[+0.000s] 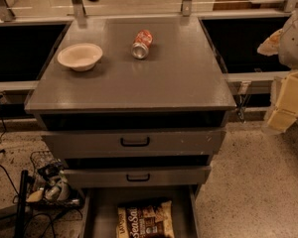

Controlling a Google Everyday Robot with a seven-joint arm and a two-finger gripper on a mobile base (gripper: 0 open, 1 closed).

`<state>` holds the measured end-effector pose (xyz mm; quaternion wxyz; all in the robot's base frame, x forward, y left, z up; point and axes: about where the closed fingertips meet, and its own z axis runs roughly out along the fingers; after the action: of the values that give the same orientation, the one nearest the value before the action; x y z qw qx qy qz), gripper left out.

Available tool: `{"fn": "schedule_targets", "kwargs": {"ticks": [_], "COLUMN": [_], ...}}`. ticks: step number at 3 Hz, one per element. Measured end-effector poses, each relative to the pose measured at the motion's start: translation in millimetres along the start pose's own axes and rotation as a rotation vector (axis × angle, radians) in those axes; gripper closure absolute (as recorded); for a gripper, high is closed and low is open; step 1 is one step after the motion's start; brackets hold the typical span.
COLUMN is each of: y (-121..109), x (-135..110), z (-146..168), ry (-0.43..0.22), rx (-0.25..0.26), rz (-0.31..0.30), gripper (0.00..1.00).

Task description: Pick brown chip bag from bottom drawer and place on counter

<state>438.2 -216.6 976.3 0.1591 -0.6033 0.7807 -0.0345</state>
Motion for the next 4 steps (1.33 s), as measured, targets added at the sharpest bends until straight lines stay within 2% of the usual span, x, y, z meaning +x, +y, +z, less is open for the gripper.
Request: {"fn": "schedule_targets", "kwargs": {"ticks": [1,3,4], "y": [0.0,20.8,26.3], "x": [0.0,15.5,22.4], "z": [0.0,64.7,89.2], "ry": [0.000,0.013,0.004], "rx": [0.000,-0.039,-0.083], "rz": [0.000,0.018,0.018], "gripper": [0.00,0.00,0.00]}}
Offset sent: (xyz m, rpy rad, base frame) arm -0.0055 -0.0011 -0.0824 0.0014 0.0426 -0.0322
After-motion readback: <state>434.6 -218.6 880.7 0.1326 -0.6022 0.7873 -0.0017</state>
